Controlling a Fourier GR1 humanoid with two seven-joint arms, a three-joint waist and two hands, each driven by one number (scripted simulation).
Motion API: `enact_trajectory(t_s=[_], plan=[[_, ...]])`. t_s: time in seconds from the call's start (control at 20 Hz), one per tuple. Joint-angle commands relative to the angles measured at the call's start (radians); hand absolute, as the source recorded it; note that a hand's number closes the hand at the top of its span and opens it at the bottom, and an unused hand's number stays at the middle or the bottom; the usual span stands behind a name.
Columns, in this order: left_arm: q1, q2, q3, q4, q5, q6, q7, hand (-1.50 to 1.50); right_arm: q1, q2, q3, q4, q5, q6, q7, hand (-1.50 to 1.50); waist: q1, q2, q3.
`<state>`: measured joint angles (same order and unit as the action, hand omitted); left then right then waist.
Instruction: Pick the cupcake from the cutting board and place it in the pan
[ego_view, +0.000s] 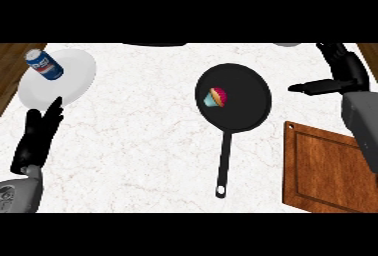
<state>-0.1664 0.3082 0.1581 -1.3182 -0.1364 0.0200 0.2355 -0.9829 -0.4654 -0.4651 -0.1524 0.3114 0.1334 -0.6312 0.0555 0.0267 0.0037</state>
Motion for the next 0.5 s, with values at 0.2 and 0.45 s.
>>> enact_trajectory(t_s=[0.2,0.45], plan=[[-0.007,0.009,0.015,0.013,0.013,-0.015,-0.009,0.0,0.103,-0.196,0.008,0.012,0.01,0.242,-0.088,-1.5,0.001,0.006,0.002],[-0.013,0.001,-0.002,-0.008,-0.006,-0.004,0.013,0.0,0.108,-0.252,0.016,0.009,0.023,0.286,-0.106,-1.5,0.01,0.005,0.003]])
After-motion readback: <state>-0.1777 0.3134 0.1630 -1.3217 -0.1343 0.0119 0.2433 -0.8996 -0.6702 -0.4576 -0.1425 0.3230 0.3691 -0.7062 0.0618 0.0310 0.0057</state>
